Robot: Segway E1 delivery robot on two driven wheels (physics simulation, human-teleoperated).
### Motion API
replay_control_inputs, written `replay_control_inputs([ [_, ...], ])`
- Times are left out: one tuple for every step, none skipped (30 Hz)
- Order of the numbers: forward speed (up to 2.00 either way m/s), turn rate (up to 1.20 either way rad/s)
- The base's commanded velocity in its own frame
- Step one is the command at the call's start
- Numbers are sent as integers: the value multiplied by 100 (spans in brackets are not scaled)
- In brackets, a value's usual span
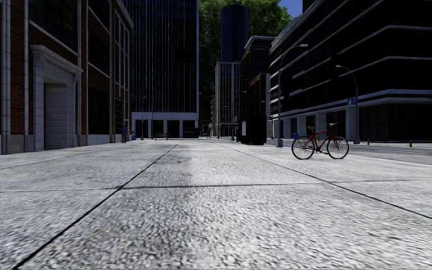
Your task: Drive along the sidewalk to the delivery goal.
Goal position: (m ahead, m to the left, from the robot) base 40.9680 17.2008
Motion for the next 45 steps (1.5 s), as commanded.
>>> replay_control_inputs([
  [200, 0],
  [200, 0],
  [200, 0],
  [200, 0],
  [200, 0],
  [200, 0],
  [200, 0],
  [200, 0],
  [200, 0],
  [200, 0],
  [200, 0],
  [200, 0],
  [200, 0],
  [200, 0],
  [200, 0],
  [200, 0],
  [200, 0],
  [200, 0],
  [200, 0],
  [200, 0],
  [200, 0],
  [200, 0],
  [200, 0],
  [200, 0],
  [200, 0],
  [200, 0],
  [200, 0],
  [200, 0],
  [200, 0],
  [200, 0],
  [200, 0],
  [200, 0],
  [200, 0],
  [200, 0],
  [200, 0],
  [200, 0],
  [200, 0],
  [200, 0],
  [200, 0],
  [200, 0],
  [200, 0],
  [200, 0],
  [200, 0],
  [200, 0],
  [200, 0],
])
